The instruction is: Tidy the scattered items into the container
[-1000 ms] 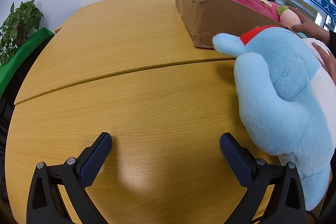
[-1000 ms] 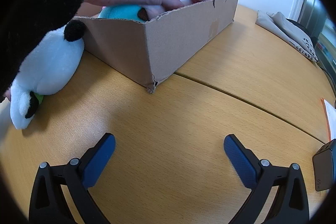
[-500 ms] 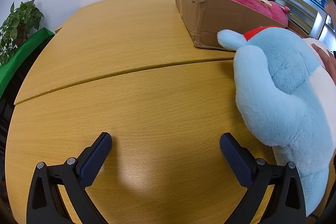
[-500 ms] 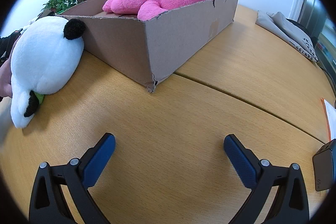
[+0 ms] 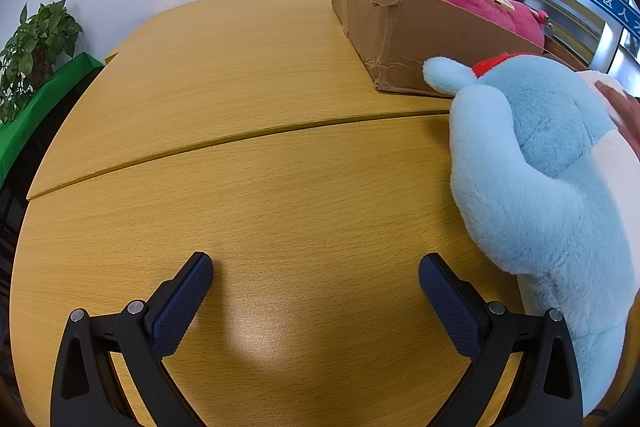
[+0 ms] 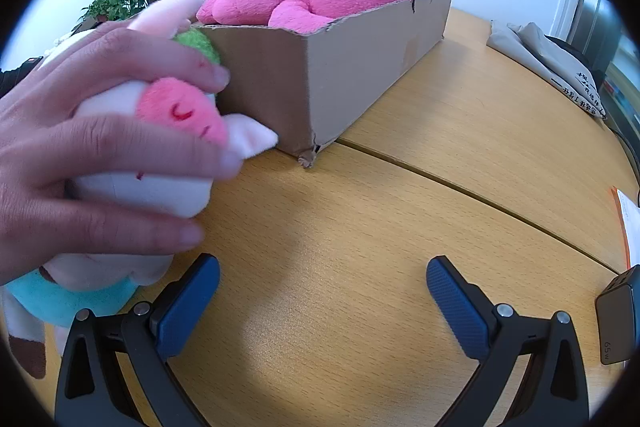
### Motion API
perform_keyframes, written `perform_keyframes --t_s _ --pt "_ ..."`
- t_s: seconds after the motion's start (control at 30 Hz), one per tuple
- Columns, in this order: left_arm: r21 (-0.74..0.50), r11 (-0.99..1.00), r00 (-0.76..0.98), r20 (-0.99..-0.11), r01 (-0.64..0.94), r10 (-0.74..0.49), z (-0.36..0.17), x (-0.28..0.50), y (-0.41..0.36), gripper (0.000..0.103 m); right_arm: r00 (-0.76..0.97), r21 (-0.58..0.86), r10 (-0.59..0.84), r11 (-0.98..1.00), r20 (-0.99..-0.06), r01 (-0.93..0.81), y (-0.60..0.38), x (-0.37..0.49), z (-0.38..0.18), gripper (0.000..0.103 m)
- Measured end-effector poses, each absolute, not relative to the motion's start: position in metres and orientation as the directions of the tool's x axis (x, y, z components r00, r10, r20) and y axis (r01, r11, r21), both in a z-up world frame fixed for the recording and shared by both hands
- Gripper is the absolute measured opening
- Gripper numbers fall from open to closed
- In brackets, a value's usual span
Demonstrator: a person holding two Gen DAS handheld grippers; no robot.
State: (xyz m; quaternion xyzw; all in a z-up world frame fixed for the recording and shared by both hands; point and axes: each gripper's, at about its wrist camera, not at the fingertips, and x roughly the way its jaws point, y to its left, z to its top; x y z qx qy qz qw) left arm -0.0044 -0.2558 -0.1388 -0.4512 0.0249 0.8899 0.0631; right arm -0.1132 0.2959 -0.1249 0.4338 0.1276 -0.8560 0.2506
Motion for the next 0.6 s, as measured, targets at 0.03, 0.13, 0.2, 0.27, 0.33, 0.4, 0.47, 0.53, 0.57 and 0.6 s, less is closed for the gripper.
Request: perform_keyframes --t_s 0.03,0.13,0.2,0.27,0.33,0.4,0.47,0.53,0.57,0.6 --pt "-0.013 -0.991 -0.585 -0.806 -0.135 0.090 -0.1387 -0.0041 -0.2556 0.103 -0.498 -0.001 -0.318 -0.842 -0.807 0.540 0.2959 -0.1129 -0.1250 0.103" --pt "-0.013 -0.991 -0.585 -0.806 -0.134 0.090 -0.1388 -0.0030 -0.2553 0.103 -0.498 -0.001 -0.318 -0.842 -0.807 0.540 0.2960 -0.1123 -0.1249 0.103" --pt "-0.013 -0.991 -0.585 -0.806 -0.134 0.090 -0.1387 -0.0024 -0.2552 0.103 -0.498 -0.001 -0.318 -0.842 -0.807 0.540 0.2959 -0.1115 -0.1250 0.103" --pt "-0.013 -0.991 -0.585 -0.806 -0.134 0.089 -0.1385 -0.0017 -0.2550 0.103 -0.498 -0.001 -0.319 -0.842 -0.807 0.540 0.2960 -0.1116 -0.1248 0.103" --pt "-0.013 -0.991 -0.585 -0.806 -0.134 0.089 -0.1385 -0.0014 -0.2550 0.103 -0.498 -0.001 -0.319 -0.842 -0.807 0.540 0.2960 -0.1124 -0.1247 0.103" --pt "-0.013 -0.991 -0.585 -0.806 -0.134 0.090 -0.1386 -0.0017 -0.2549 0.103 -0.498 0.000 -0.319 -0.842 -0.807 0.540 0.2961 -0.1129 -0.1246 0.103" --pt "-0.013 -0.991 -0.585 -0.806 -0.134 0.090 -0.1385 -0.0021 -0.2548 0.103 -0.498 0.000 -0.319 -0.842 -0.807 0.540 0.2962 -0.1134 -0.1245 0.103" --pt "-0.013 -0.991 -0.585 -0.806 -0.134 0.090 -0.1385 -0.0021 -0.2548 0.103 -0.497 0.000 -0.319 -0.842 -0.807 0.540 0.2960 -0.1131 -0.1246 0.103" --pt "-0.013 -0.991 -0.585 -0.806 -0.134 0.090 -0.1385 -0.0021 -0.2548 0.103 -0.497 0.000 -0.319 -0.842 -0.807 0.540 0.2959 -0.1132 -0.1246 0.103" --pt "-0.013 -0.991 -0.585 -0.806 -0.134 0.090 -0.1385 -0.0021 -0.2548 0.103 -0.497 0.000 -0.319 -0.842 -0.807 0.540 0.2957 -0.1131 -0.1247 0.103"
